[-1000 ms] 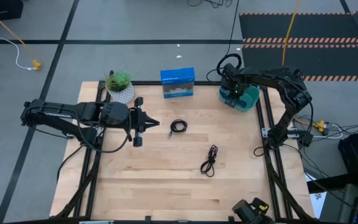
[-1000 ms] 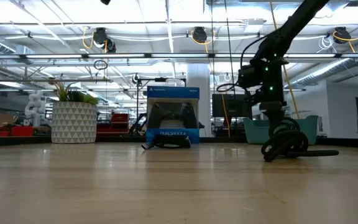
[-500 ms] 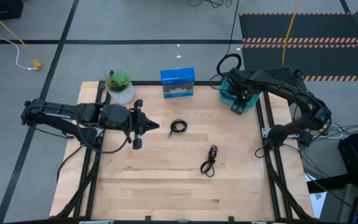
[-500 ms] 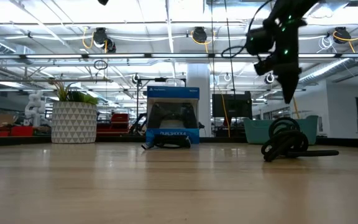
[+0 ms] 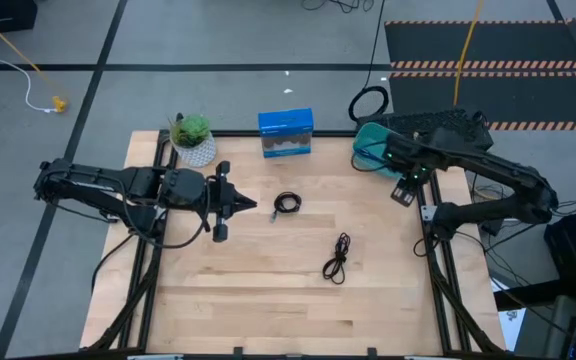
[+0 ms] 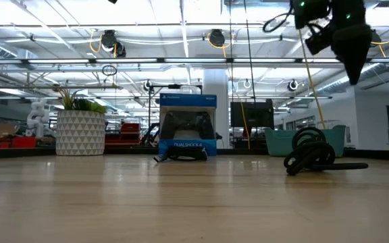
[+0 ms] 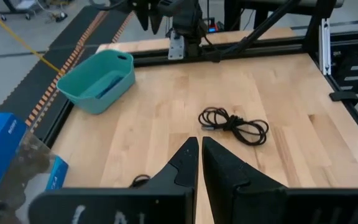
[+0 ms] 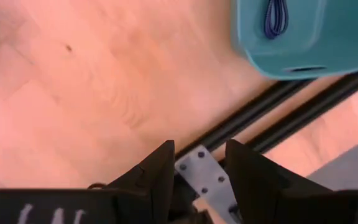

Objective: Pick and place USB-C Cables
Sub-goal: Put the bottom black charger cable into the green bin

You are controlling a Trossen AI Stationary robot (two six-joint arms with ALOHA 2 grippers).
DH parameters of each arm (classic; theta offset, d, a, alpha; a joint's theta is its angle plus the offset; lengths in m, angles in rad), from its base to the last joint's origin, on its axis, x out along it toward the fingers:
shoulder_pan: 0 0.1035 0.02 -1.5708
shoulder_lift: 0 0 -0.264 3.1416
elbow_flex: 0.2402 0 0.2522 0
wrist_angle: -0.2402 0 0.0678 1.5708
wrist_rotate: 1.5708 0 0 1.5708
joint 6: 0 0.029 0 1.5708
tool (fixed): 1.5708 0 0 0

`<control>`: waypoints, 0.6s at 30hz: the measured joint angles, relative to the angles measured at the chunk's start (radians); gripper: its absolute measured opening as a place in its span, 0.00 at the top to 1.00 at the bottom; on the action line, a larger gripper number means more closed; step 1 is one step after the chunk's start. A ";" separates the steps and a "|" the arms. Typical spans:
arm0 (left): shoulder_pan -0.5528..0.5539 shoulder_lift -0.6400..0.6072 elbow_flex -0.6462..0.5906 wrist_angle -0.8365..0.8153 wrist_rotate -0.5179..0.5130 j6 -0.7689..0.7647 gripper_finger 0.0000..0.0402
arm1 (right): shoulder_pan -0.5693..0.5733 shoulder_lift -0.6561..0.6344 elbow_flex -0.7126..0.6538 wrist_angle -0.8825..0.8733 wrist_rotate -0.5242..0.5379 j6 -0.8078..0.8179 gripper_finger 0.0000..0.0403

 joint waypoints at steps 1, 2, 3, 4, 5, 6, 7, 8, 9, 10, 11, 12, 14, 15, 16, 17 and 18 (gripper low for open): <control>0.000 0.000 0.000 0.009 0.000 0.007 0.94 | 0.010 -0.009 0.012 -0.016 0.000 0.014 0.66; 0.000 0.000 0.000 0.018 0.000 0.012 0.94 | 0.020 -0.016 0.027 -0.023 -0.001 0.026 0.66; 0.000 0.000 0.000 0.028 0.000 0.018 0.94 | 0.029 -0.021 0.045 -0.023 -0.008 0.037 0.66; 0.000 0.000 0.000 0.037 0.000 0.021 0.94 | 0.037 -0.026 0.066 -0.021 -0.030 0.043 0.66; 0.000 0.000 0.000 0.042 0.000 0.025 0.94 | 0.045 -0.029 0.088 -0.021 -0.056 0.046 0.66; 0.000 0.000 0.000 0.047 0.000 0.028 0.94 | 0.054 -0.029 0.115 -0.020 -0.081 0.055 0.66; 0.000 0.000 0.000 0.050 0.000 0.032 0.94 | 0.066 -0.029 0.139 -0.021 -0.096 0.073 0.66; 0.000 0.000 0.000 0.050 0.000 0.035 0.94 | 0.078 -0.028 0.163 -0.021 -0.108 0.094 0.66; 0.000 0.000 0.000 0.050 0.000 0.035 0.94 | 0.092 -0.026 0.186 -0.019 -0.122 0.113 0.66; 0.000 0.000 0.000 0.050 0.000 0.035 0.94 | 0.108 -0.024 0.205 -0.019 -0.132 0.127 0.66; 0.000 0.000 0.000 0.050 0.000 0.035 0.94 | 0.127 -0.024 0.223 -0.018 -0.134 0.139 0.66; 0.000 0.000 0.000 0.050 0.000 0.035 0.94 | 0.150 -0.024 0.241 -0.018 -0.134 0.149 0.66; 0.000 0.000 0.000 0.049 0.000 0.035 0.94 | 0.198 -0.025 0.268 -0.018 -0.136 0.161 0.66; 0.000 0.000 0.000 0.047 0.000 0.035 0.94 | 0.221 -0.025 0.281 -0.016 -0.136 0.164 0.66; 0.000 0.000 0.000 0.046 0.000 0.035 0.94 | 0.245 -0.024 0.292 -0.011 -0.137 0.170 0.66; 0.000 0.000 0.000 0.046 0.000 0.035 0.94 | 0.270 -0.024 0.304 -0.004 -0.137 0.176 0.66; 0.000 0.000 0.000 0.046 0.000 0.035 0.94 | 0.295 -0.024 0.313 0.007 -0.137 0.185 0.66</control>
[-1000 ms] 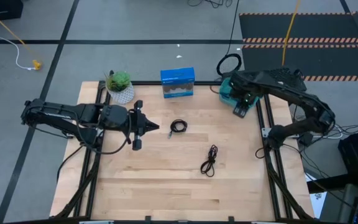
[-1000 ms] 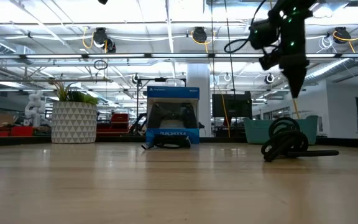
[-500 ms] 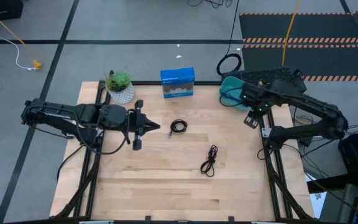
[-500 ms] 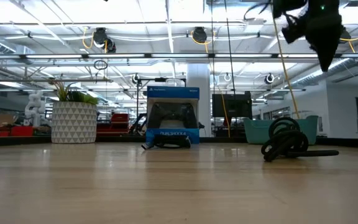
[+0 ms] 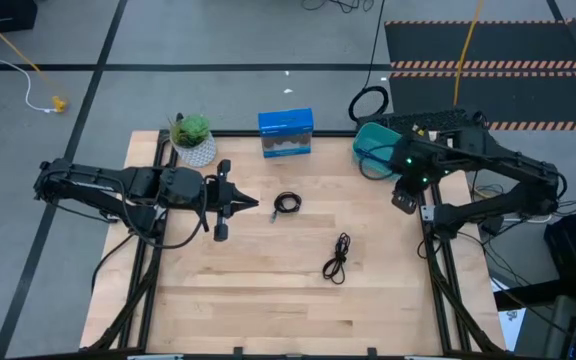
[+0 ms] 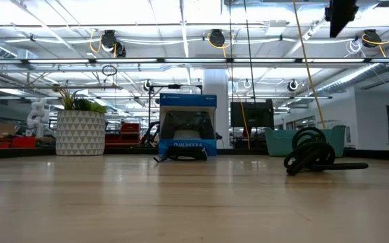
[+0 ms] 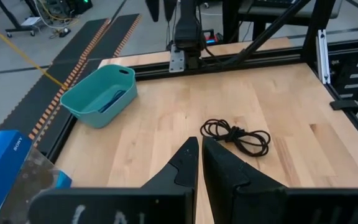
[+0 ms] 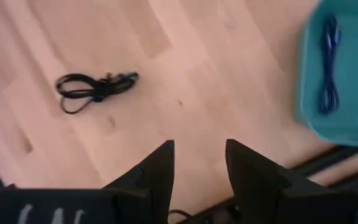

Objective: Pick and place USB-C Cables
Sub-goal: Put the bottom black charger cable into the green bin

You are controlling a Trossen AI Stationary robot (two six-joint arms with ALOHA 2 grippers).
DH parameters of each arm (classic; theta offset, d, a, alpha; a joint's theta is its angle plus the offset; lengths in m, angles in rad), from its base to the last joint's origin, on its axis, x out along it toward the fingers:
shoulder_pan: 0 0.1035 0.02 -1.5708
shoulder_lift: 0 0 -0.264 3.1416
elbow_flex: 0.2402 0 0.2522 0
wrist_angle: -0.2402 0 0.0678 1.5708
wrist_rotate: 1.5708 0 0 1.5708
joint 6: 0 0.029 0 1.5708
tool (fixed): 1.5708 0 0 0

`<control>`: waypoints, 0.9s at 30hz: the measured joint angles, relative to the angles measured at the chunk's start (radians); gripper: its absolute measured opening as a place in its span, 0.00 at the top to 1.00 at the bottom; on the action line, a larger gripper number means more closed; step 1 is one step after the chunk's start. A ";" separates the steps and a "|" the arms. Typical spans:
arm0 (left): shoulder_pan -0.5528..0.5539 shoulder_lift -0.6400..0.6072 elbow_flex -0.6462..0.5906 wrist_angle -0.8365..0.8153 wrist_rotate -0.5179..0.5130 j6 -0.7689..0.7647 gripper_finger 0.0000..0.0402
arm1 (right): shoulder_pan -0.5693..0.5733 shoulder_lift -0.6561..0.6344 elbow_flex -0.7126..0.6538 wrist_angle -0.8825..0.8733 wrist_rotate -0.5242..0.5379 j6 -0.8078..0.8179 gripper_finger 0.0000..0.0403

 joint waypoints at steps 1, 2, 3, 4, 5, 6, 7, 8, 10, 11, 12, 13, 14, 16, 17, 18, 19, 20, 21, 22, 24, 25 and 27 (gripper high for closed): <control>0.000 0.000 0.000 0.000 0.000 -0.002 0.94 | 0.025 0.000 0.008 0.013 0.001 0.008 0.66; 0.000 0.000 0.000 0.000 0.000 -0.004 0.94 | 0.049 -0.001 0.012 0.031 0.001 0.014 0.66; 0.000 0.000 0.000 0.000 0.000 -0.011 0.94 | 0.073 -0.001 0.014 0.051 0.002 0.015 0.66; 0.000 0.000 0.000 0.000 0.000 -0.018 0.94 | 0.097 -0.001 0.014 0.074 0.003 0.015 0.66; 0.000 0.000 0.000 0.000 0.000 -0.024 0.94 | 0.121 0.000 0.014 0.100 0.003 0.015 0.66; 0.000 0.002 0.000 0.000 0.000 -0.030 0.94 | 0.144 0.001 0.014 0.126 0.004 0.011 0.66; 0.000 0.009 0.000 0.003 0.000 -0.037 0.94 | 0.168 0.001 0.014 0.154 0.008 0.002 0.66; 0.000 0.016 0.000 0.005 0.000 -0.042 0.94 | 0.191 0.000 0.013 0.190 0.014 -0.010 0.66; 0.000 0.022 0.000 -0.002 0.000 -0.046 0.94 | 0.241 0.000 0.005 0.278 0.055 -0.043 0.66; 0.000 0.032 0.000 0.005 0.000 -0.049 0.94 | 0.265 0.000 -0.001 0.319 0.086 -0.065 0.66; 0.000 0.042 0.002 0.023 0.000 -0.052 0.94 | 0.287 0.000 -0.008 0.363 0.120 -0.089 0.66; 0.000 0.047 0.002 0.031 0.000 -0.051 0.94 | 0.308 0.000 -0.016 0.405 0.161 -0.114 0.66; 0.000 0.051 0.001 0.027 0.000 -0.049 0.94 | 0.327 0.001 -0.027 0.451 0.199 -0.135 0.66; 0.000 0.062 -0.001 0.055 0.000 -0.049 0.94 | 0.356 -0.001 -0.057 0.551 0.253 -0.178 0.66; 0.000 0.065 0.001 0.078 0.000 -0.048 0.94 | 0.367 -0.001 -0.072 0.595 0.266 -0.201 0.66; 0.000 0.064 0.002 0.079 -0.001 -0.048 0.94 | 0.378 -0.001 -0.087 0.634 0.272 -0.225 0.66; 0.000 0.063 0.001 0.071 -0.001 -0.047 0.94 | 0.386 -0.001 -0.102 0.674 0.272 -0.247 0.66; 0.000 0.062 0.000 0.074 -0.001 -0.047 0.94 | 0.392 -0.002 -0.118 0.720 0.272 -0.265 0.66; 0.000 0.062 0.000 0.082 -0.001 -0.047 0.94 | 0.398 -0.004 -0.133 0.760 0.272 -0.282 0.67; 0.000 0.061 0.000 0.082 -0.003 -0.047 0.94 | 0.405 -0.006 -0.151 0.796 0.273 -0.296 0.67; 0.000 0.061 0.000 0.086 -0.008 -0.047 0.94 | 0.414 -0.009 -0.187 0.874 0.274 -0.322 0.70; 0.000 0.061 0.000 0.089 -0.008 -0.048 0.94 | 0.418 -0.010 -0.208 0.915 0.274 -0.335 0.71; 0.000 0.061 0.000 0.096 -0.009 -0.050 0.94 | 0.422 -0.011 -0.249 0.982 0.274 -0.359 0.74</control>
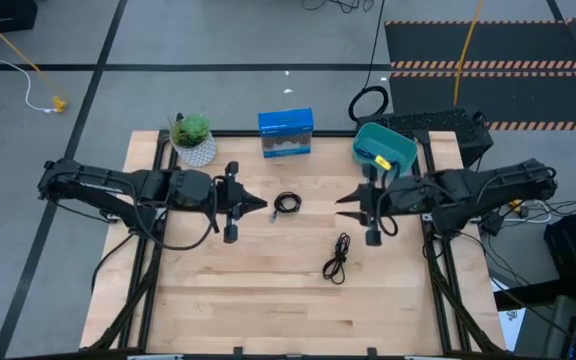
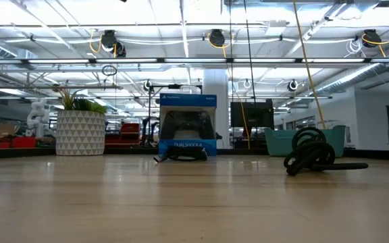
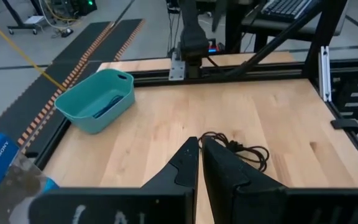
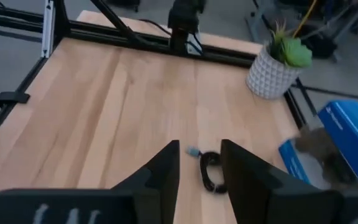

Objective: Pick and place USB-C Cables
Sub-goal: Put the bottom black charger cable into the green bin

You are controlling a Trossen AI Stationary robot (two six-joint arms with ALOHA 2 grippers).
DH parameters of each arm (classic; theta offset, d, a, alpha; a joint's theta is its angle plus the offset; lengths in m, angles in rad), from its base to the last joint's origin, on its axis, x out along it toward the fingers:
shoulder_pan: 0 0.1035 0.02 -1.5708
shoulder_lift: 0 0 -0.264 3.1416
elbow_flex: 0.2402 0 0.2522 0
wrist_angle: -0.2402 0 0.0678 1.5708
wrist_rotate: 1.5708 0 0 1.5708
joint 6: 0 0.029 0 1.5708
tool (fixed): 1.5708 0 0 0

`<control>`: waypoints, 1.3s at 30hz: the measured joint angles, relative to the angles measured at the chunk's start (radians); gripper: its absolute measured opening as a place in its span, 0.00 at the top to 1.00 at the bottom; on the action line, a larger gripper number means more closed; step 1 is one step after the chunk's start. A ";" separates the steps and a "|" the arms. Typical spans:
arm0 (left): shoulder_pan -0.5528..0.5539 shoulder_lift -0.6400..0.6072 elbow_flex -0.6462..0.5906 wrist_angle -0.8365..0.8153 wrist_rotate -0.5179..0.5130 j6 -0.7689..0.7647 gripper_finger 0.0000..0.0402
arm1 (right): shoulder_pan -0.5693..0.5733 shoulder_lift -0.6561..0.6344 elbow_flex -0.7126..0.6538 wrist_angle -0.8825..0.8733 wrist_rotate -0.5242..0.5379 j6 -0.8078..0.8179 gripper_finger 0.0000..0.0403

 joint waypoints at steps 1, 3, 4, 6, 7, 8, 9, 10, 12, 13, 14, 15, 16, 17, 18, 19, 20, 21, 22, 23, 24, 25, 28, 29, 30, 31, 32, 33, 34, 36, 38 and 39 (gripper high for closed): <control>0.000 0.000 0.000 0.004 0.000 -0.001 0.94 | 0.000 -0.001 -0.016 0.026 0.000 -0.006 0.76; 0.000 0.002 0.000 0.006 -0.001 -0.002 0.94 | 0.000 -0.002 -0.047 0.059 0.001 -0.009 0.79; 0.000 0.002 0.000 0.007 -0.001 -0.003 0.94 | -0.001 -0.003 -0.061 0.071 0.001 -0.009 0.80; -0.001 0.002 0.000 0.007 -0.001 -0.009 0.94 | 0.000 -0.003 -0.083 0.082 0.002 -0.008 0.83; -0.002 0.002 0.000 0.007 -0.001 -0.013 0.94 | 0.000 -0.003 -0.095 0.081 0.014 -0.007 0.84; -0.004 0.002 0.000 0.007 -0.001 -0.016 0.94 | -0.001 -0.003 -0.105 0.080 0.028 -0.007 0.84; -0.006 0.002 0.000 0.008 -0.002 -0.018 0.94 | -0.001 -0.003 -0.110 0.078 0.036 -0.013 0.85; -0.009 0.002 0.000 0.009 -0.009 -0.018 0.94 | -0.001 -0.003 -0.112 0.078 0.049 -0.020 0.86; -0.015 0.002 0.000 0.016 -0.033 -0.014 0.94 | -0.002 -0.003 -0.113 0.078 0.068 -0.028 0.87; -0.018 0.002 0.000 0.020 -0.049 -0.012 0.94 | -0.002 -0.006 -0.113 0.078 0.077 -0.031 0.87; -0.021 0.002 0.000 0.024 -0.066 -0.011 0.94 | -0.002 -0.010 -0.113 0.078 0.078 -0.036 0.87; -0.024 0.002 0.000 0.028 -0.084 -0.011 0.94 | -0.002 -0.013 -0.113 0.078 0.077 -0.040 0.87; -0.026 0.002 0.000 0.030 -0.097 -0.011 0.94 | -0.002 -0.018 -0.113 0.078 0.077 -0.043 0.87; -0.027 0.002 0.000 0.034 -0.100 -0.011 0.94 | -0.002 -0.027 -0.113 0.074 0.077 -0.045 0.87; -0.027 0.002 0.000 0.039 -0.101 -0.013 0.94 | -0.002 -0.035 -0.113 0.067 0.077 -0.046 0.87; -0.027 0.002 0.000 0.042 -0.103 -0.022 0.94 | -0.002 -0.044 -0.113 0.065 0.076 -0.046 0.87; -0.027 0.002 0.000 0.042 -0.103 -0.032 0.94 | -0.002 -0.055 -0.113 0.066 0.076 -0.046 0.87; -0.027 0.002 0.000 0.042 -0.103 -0.040 0.94 | -0.002 -0.063 -0.113 0.064 0.076 -0.046 0.87; -0.027 0.002 0.000 0.043 -0.103 -0.046 0.94 | -0.001 -0.070 -0.113 0.061 0.076 -0.044 0.87; -0.027 0.002 0.000 0.044 -0.103 -0.052 0.94 | -0.001 -0.077 -0.113 0.060 0.076 -0.040 0.87; -0.027 0.002 0.000 0.043 -0.103 -0.057 0.94 | -0.001 -0.082 -0.113 0.058 0.076 -0.034 0.87; -0.028 0.002 0.000 0.043 -0.103 -0.060 0.94 | -0.001 -0.086 -0.113 0.055 0.076 -0.026 0.87; -0.036 0.002 0.000 0.039 -0.103 -0.074 0.94 | -0.001 -0.091 -0.113 0.037 0.076 -0.019 0.87; -0.041 0.002 0.000 0.039 -0.103 -0.075 0.94 | -0.001 -0.090 -0.113 0.028 0.075 -0.019 0.87; -0.047 0.003 0.000 0.039 -0.104 -0.077 0.94 | -0.001 -0.089 -0.113 0.017 0.074 -0.012 0.87; -0.053 0.005 0.000 0.039 -0.104 -0.077 0.94 | -0.001 -0.085 -0.113 0.009 0.073 0.000 0.87; -0.060 0.012 0.000 0.042 -0.106 -0.077 0.94 | -0.001 -0.079 -0.113 0.003 0.073 0.010 0.87; -0.065 0.016 0.000 0.041 -0.113 -0.077 0.94 | -0.001 -0.073 -0.113 -0.001 0.071 0.016 0.87; -0.073 0.019 -0.001 0.035 -0.120 -0.073 0.94 | -0.001 -0.064 -0.113 -0.005 0.060 0.018 0.87; -0.083 0.019 -0.002 0.035 -0.123 -0.070 0.94 | -0.001 -0.042 -0.113 -0.007 -0.009 0.007 0.87; -0.084 0.026 0.000 0.042 -0.124 -0.070 0.94 | -0.001 -0.015 -0.113 -0.006 -0.069 -0.019 0.87; -0.084 0.029 0.000 0.040 -0.124 -0.069 0.94 | 0.000 0.000 -0.113 -0.003 -0.092 -0.028 0.87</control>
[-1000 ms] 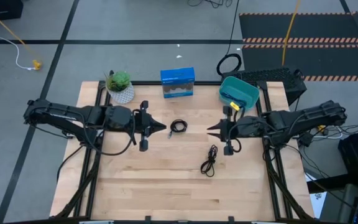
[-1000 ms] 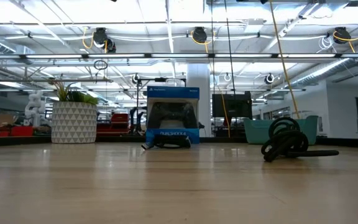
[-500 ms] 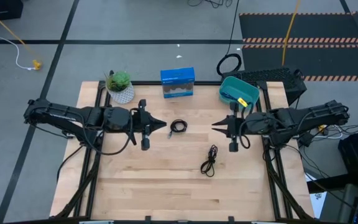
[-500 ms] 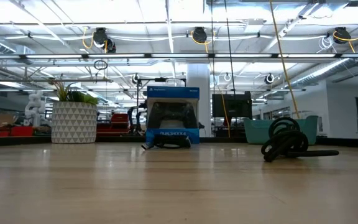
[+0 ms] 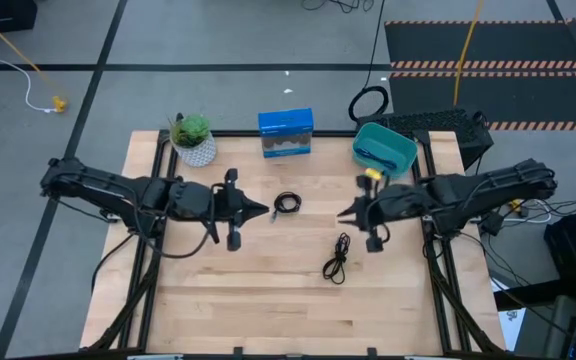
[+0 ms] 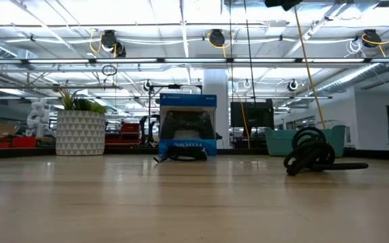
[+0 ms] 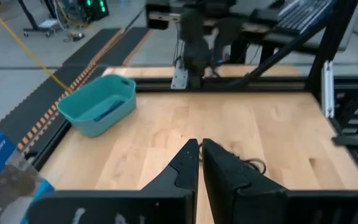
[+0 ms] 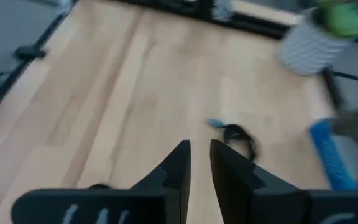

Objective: Pick and place USB-C Cables
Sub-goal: Put the bottom black charger cable into the green bin

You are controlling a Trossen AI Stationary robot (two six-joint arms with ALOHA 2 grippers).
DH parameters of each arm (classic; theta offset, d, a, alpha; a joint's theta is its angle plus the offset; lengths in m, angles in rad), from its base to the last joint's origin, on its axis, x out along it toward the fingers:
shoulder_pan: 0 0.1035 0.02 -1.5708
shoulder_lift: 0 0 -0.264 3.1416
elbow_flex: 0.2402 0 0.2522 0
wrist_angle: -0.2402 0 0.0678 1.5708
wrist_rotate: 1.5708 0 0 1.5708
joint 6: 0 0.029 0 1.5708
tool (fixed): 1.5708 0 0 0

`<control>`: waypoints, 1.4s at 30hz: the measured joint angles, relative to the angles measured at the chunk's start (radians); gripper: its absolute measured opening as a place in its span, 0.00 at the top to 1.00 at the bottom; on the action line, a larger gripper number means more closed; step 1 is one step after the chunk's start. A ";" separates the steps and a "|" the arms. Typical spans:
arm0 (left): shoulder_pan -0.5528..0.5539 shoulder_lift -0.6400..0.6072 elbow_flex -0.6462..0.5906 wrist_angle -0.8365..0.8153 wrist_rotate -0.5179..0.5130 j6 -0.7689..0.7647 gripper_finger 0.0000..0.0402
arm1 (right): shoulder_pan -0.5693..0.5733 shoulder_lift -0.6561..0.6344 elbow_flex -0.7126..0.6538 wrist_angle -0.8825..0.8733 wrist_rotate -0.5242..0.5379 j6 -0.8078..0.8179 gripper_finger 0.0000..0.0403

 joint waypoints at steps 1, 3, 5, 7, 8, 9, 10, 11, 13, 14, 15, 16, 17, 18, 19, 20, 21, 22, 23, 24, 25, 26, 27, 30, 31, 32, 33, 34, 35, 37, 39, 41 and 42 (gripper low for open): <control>0.000 0.003 0.000 -0.012 0.000 0.000 0.94 | 0.000 0.016 0.000 0.000 -0.017 -0.009 0.87; 0.001 0.003 -0.002 -0.020 0.000 0.001 0.94 | 0.000 0.050 0.000 -0.001 -0.041 -0.022 0.87; 0.001 0.003 -0.001 -0.023 0.000 -0.003 0.94 | 0.001 0.080 0.000 -0.017 -0.078 -0.038 0.87; 0.001 0.007 0.000 -0.032 0.001 -0.005 0.94 | 0.004 0.113 0.001 -0.024 -0.110 -0.046 0.87; 0.001 0.009 -0.001 -0.037 0.001 -0.005 0.94 | 0.007 0.130 0.006 -0.034 -0.124 -0.053 0.87; 0.001 0.009 -0.001 -0.037 0.001 -0.005 0.94 | 0.009 0.150 0.020 -0.059 -0.131 -0.060 0.87; 0.001 0.008 -0.001 -0.034 0.001 -0.004 0.94 | 0.012 0.174 0.037 -0.086 -0.132 -0.065 0.87; 0.002 0.006 -0.001 -0.030 0.001 0.000 0.94 | 0.017 0.198 0.058 -0.112 -0.132 -0.066 0.87; 0.009 0.006 0.000 -0.026 0.001 0.015 0.94 | 0.027 0.251 0.104 -0.173 -0.134 -0.066 0.86; 0.010 0.007 0.000 -0.026 0.002 0.015 0.94 | 0.033 0.284 0.127 -0.206 -0.142 -0.067 0.85; 0.010 0.007 0.000 -0.026 0.002 0.015 0.94 | 0.037 0.313 0.150 -0.234 -0.149 -0.070 0.83; 0.010 0.007 0.000 -0.026 0.001 0.015 0.94 | 0.043 0.344 0.169 -0.257 -0.152 -0.073 0.82; 0.010 0.006 0.000 -0.025 0.001 0.015 0.94 | 0.047 0.378 0.188 -0.284 -0.152 -0.079 0.81; 0.010 0.006 0.000 -0.026 0.002 0.015 0.94 | 0.051 0.408 0.201 -0.305 -0.152 -0.084 0.79; 0.010 0.006 0.000 -0.028 0.002 0.015 0.94 | 0.056 0.435 0.208 -0.321 -0.152 -0.089 0.78; 0.010 0.006 0.000 -0.030 0.002 0.015 0.94 | 0.061 0.462 0.211 -0.329 -0.152 -0.095 0.76; 0.010 0.006 0.000 -0.034 0.002 0.015 0.94 | 0.066 0.488 0.211 -0.338 -0.152 -0.098 0.74; 0.010 0.006 0.000 -0.038 0.002 0.015 0.94 | 0.069 0.514 0.211 -0.347 -0.152 -0.100 0.73; 0.010 0.006 -0.001 -0.043 0.002 0.015 0.94 | 0.074 0.540 0.211 -0.356 -0.152 -0.101 0.71; 0.010 0.006 -0.001 -0.051 0.002 0.015 0.94 | 0.078 0.564 0.211 -0.366 -0.155 -0.103 0.70; 0.010 0.006 -0.001 -0.057 0.002 0.015 0.94 | 0.079 0.586 0.211 -0.374 -0.161 -0.103 0.68; 0.010 0.006 0.000 -0.059 0.002 0.014 0.94 | 0.080 0.607 0.211 -0.378 -0.176 -0.104 0.67; 0.010 0.006 0.000 -0.061 0.002 0.012 0.94 | 0.080 0.626 0.211 -0.377 -0.191 -0.101 0.65; 0.010 0.006 0.000 -0.075 0.002 0.011 0.94 | 0.079 0.675 0.211 -0.373 -0.224 -0.097 0.62; 0.010 0.006 0.000 -0.080 0.002 0.011 0.94 | 0.079 0.688 0.211 -0.372 -0.229 -0.099 0.61; 0.010 0.006 0.000 -0.083 0.002 0.010 0.94 | 0.079 0.701 0.211 -0.371 -0.230 -0.103 0.60; 0.010 0.006 -0.001 -0.084 0.002 0.008 0.94 | 0.079 0.712 0.211 -0.372 -0.229 -0.112 0.59; 0.010 0.006 0.000 -0.086 0.002 0.004 0.94 | 0.081 0.723 0.211 -0.378 -0.230 -0.124 0.58; 0.010 0.006 0.000 -0.086 0.003 0.001 0.94 | 0.084 0.734 0.211 -0.385 -0.230 -0.136 0.58; 0.010 0.006 0.000 -0.086 0.003 -0.002 0.94 | 0.090 0.746 0.211 -0.393 -0.230 -0.162 0.58; 0.010 0.006 0.000 -0.086 0.003 -0.003 0.94 | 0.093 0.749 0.211 -0.386 -0.230 -0.182 0.58; 0.010 0.006 0.000 -0.086 0.003 -0.003 0.94 | 0.101 0.749 0.211 -0.376 -0.230 -0.200 0.58; 0.010 0.006 0.000 -0.086 0.002 -0.003 0.94 | 0.104 0.749 0.211 -0.372 -0.229 -0.210 0.58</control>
